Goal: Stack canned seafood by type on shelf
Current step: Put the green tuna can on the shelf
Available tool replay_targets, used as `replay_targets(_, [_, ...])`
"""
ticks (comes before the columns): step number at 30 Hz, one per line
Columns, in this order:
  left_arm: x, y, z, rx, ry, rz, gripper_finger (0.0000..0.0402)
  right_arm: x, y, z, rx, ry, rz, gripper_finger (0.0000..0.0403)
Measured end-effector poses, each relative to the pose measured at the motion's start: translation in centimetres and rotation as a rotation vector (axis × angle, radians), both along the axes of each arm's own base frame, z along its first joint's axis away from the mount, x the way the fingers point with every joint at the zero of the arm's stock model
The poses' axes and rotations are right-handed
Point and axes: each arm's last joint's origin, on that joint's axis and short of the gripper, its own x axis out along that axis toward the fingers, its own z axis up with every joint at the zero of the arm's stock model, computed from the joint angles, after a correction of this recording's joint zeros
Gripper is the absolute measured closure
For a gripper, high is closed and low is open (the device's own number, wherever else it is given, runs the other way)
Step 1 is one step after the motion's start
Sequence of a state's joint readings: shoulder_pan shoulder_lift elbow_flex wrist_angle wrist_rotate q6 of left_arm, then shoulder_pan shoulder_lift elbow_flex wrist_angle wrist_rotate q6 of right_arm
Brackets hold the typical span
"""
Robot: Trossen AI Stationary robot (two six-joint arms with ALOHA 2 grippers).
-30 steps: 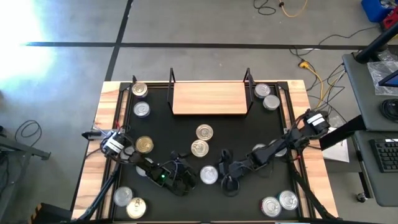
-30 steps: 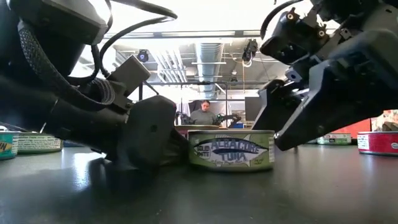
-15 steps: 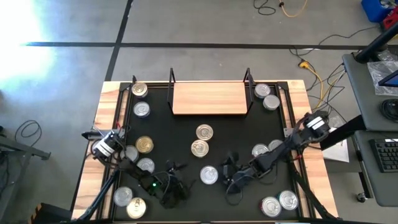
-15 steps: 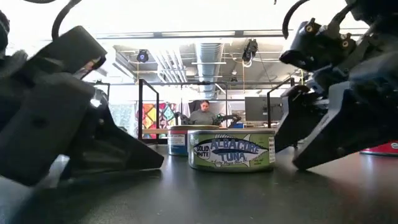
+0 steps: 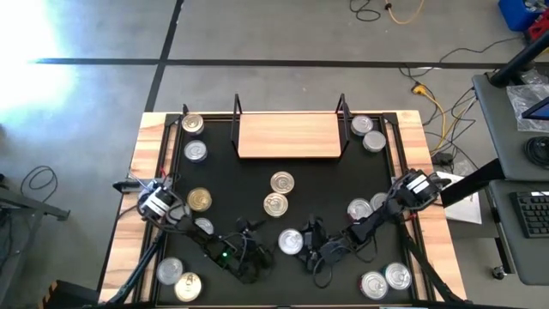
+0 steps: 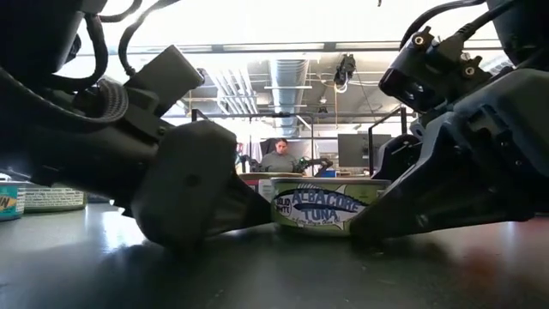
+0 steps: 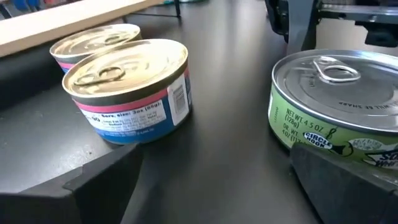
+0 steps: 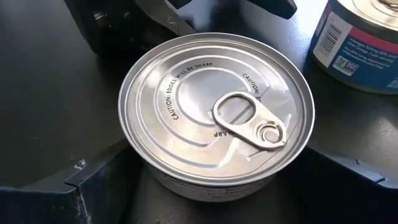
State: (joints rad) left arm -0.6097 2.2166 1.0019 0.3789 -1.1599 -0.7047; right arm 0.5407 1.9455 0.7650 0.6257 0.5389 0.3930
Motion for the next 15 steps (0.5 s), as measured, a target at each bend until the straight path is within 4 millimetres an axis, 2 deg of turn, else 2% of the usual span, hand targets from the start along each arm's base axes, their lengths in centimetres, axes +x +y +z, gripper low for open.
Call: replay_targets(15, [0.2,-0.1,0.0,-0.054,-0.035,0.001,0.0002,-0.2,0.0,1.0,0.022,0.038,0.061,0.0003])
